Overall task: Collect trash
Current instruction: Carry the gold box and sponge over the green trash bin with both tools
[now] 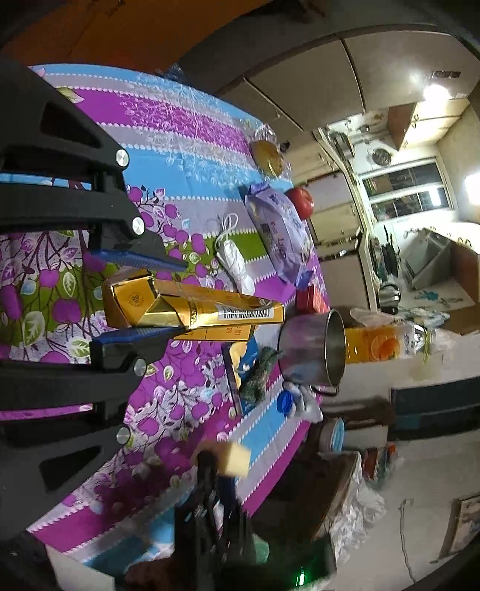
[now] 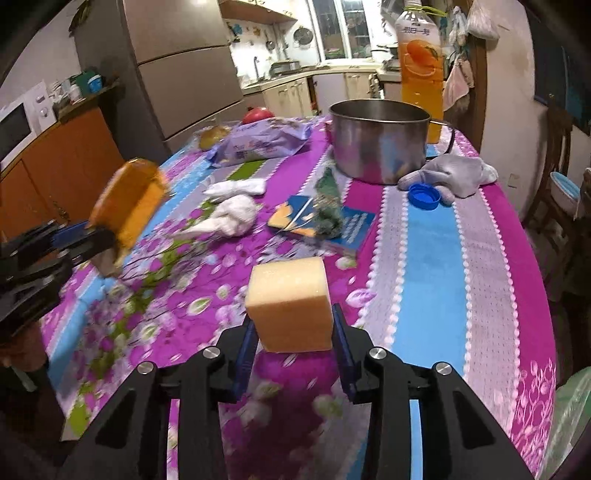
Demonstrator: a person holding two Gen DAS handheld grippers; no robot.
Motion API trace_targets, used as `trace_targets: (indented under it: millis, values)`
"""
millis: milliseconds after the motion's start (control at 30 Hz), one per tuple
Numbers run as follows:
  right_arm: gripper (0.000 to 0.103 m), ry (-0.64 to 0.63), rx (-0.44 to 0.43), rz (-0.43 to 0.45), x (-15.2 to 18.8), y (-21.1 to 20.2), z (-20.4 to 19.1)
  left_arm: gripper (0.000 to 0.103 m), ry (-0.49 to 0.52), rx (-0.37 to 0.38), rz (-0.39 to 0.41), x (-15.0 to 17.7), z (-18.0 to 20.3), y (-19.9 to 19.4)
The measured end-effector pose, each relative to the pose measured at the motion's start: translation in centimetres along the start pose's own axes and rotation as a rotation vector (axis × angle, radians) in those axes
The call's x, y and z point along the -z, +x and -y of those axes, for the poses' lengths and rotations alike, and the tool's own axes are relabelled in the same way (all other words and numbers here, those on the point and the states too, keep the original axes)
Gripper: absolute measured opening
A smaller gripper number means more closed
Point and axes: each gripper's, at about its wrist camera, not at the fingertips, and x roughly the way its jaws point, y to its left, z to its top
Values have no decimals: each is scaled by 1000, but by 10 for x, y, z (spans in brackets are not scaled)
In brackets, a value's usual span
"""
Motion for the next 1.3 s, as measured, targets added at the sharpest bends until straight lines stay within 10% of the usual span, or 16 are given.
trace_targets:
  millis: [767, 1300]
  values:
    - [39, -24, -29, 21, 29, -58, -32, 26, 20, -187, 9, -5, 31, -15]
    - [39, 47, 104, 86, 27, -131, 25, 26, 138, -104, 123, -58, 105, -29]
